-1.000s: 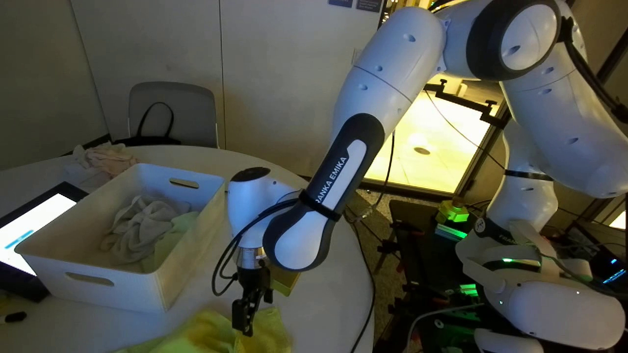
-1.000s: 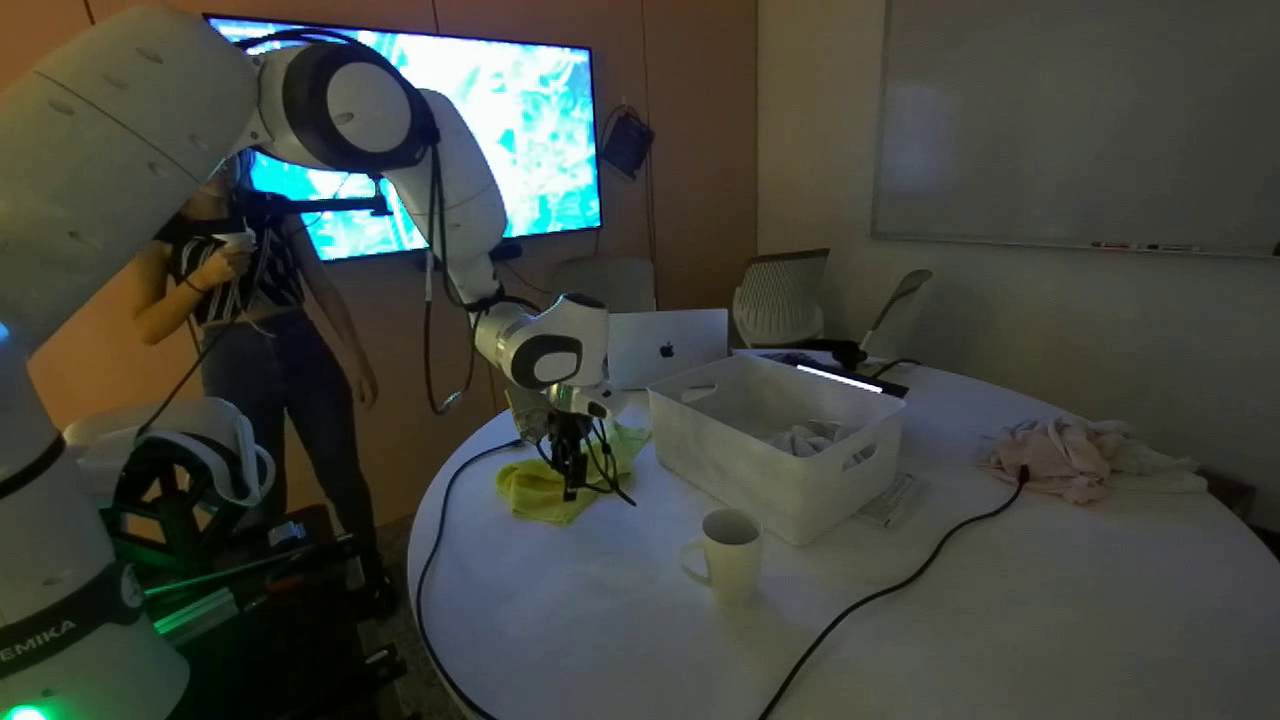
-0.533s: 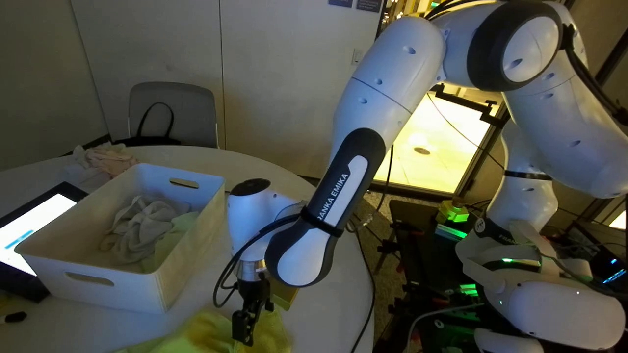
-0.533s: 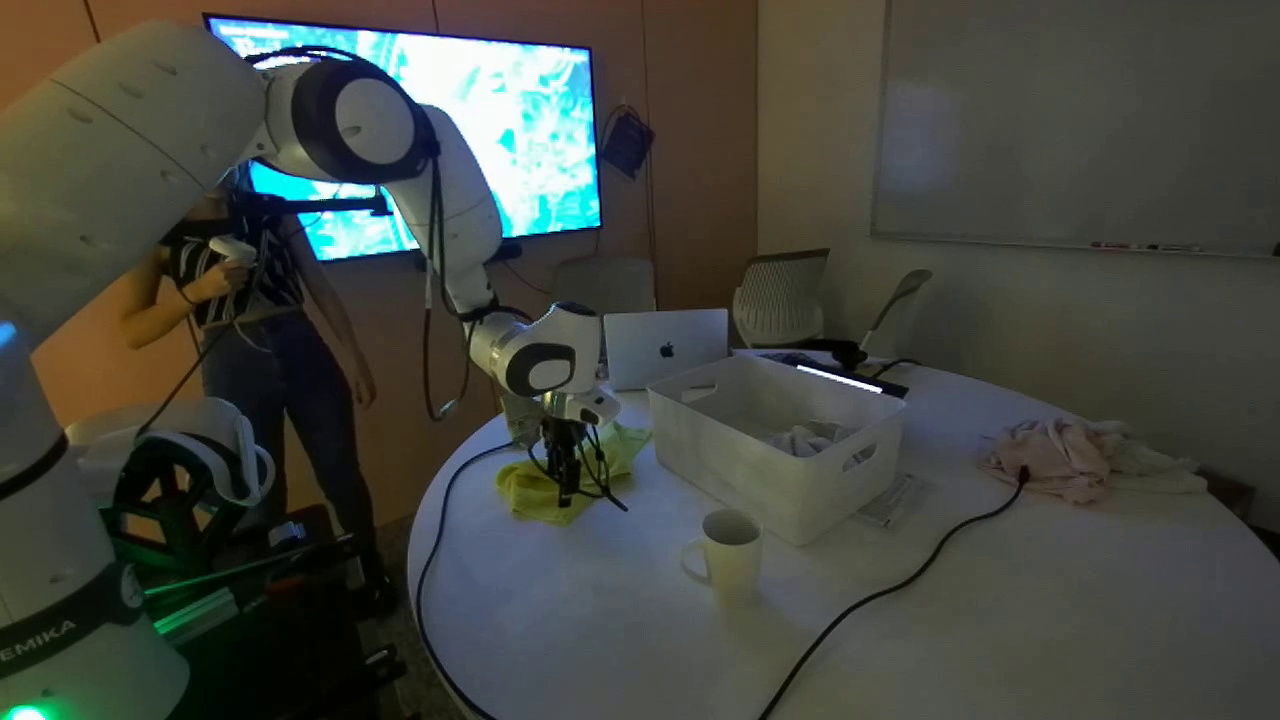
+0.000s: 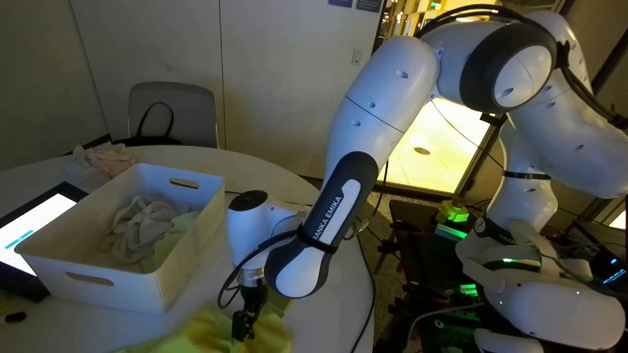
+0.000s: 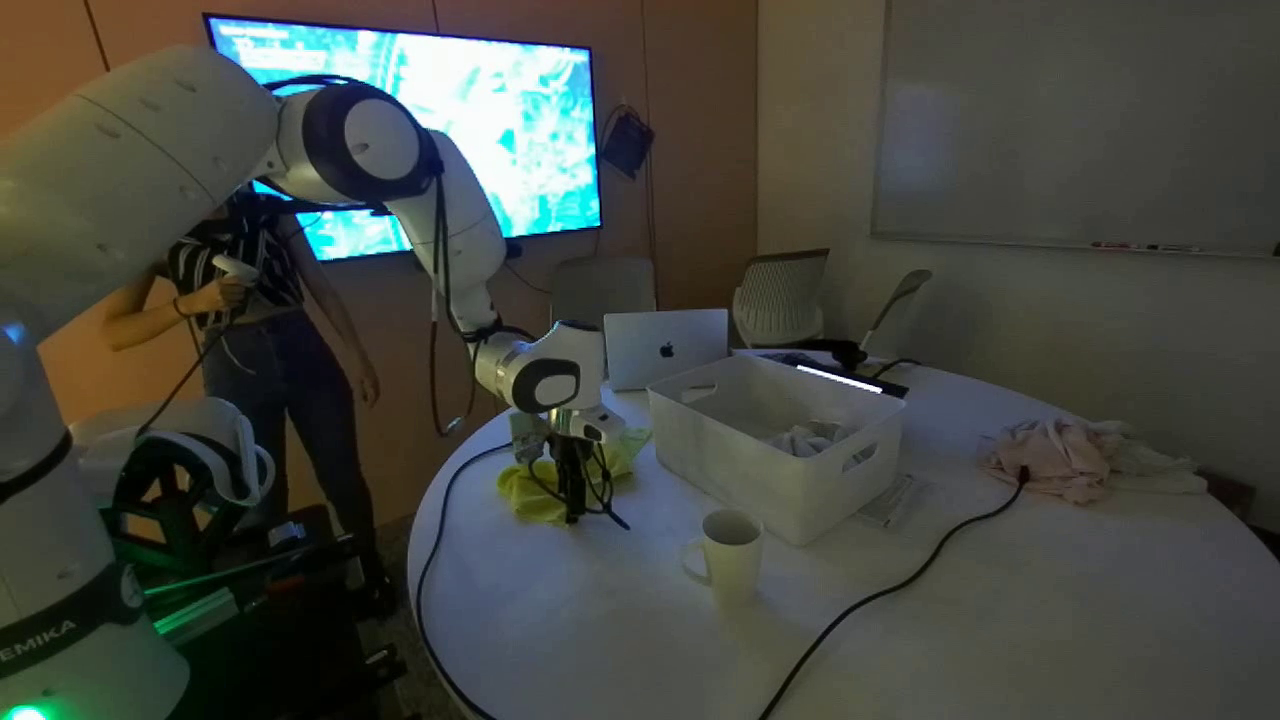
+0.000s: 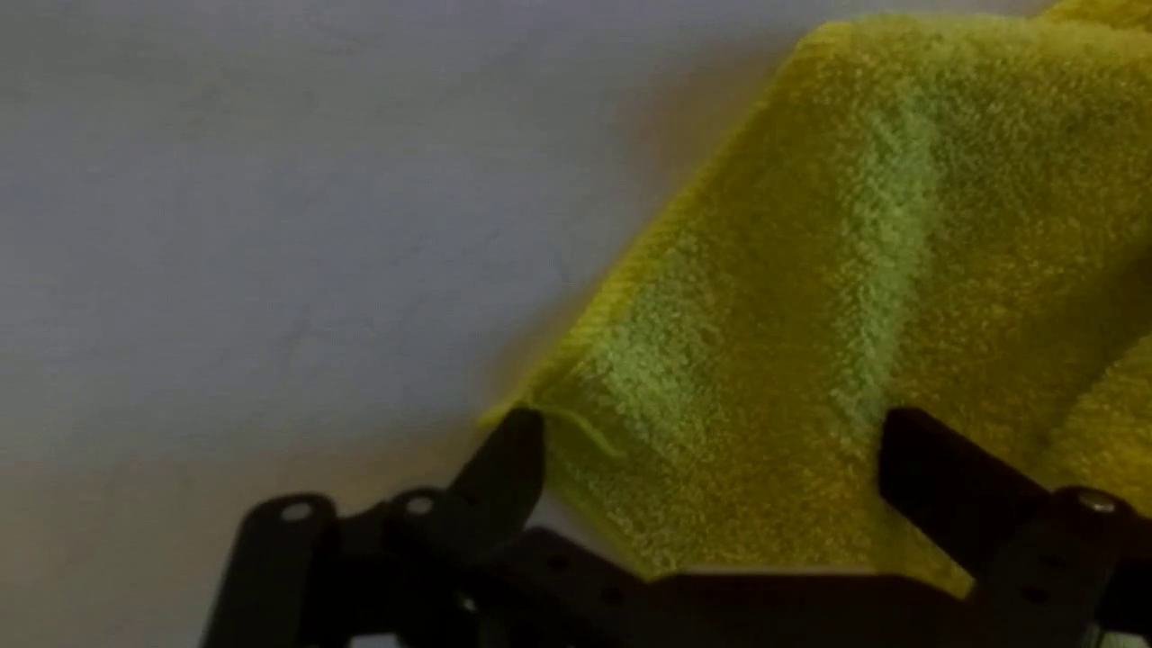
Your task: Put all the towels in the white basket and the objects into the mug
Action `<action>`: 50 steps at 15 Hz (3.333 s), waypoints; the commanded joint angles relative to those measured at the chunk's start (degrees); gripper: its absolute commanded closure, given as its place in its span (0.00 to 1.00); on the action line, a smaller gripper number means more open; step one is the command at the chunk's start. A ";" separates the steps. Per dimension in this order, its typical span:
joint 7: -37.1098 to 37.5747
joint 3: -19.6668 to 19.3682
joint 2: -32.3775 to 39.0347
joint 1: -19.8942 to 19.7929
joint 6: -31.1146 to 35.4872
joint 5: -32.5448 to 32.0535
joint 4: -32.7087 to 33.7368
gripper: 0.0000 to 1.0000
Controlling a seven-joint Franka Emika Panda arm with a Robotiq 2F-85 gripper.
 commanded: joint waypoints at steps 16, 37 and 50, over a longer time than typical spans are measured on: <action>7.95 -10.35 -6.40 1.71 -0.61 -4.50 -3.21 0.97; 9.80 -10.06 -34.97 -2.18 -19.16 -21.06 -7.42 0.99; 12.26 -4.58 -30.49 -5.71 -43.40 -24.43 16.55 0.99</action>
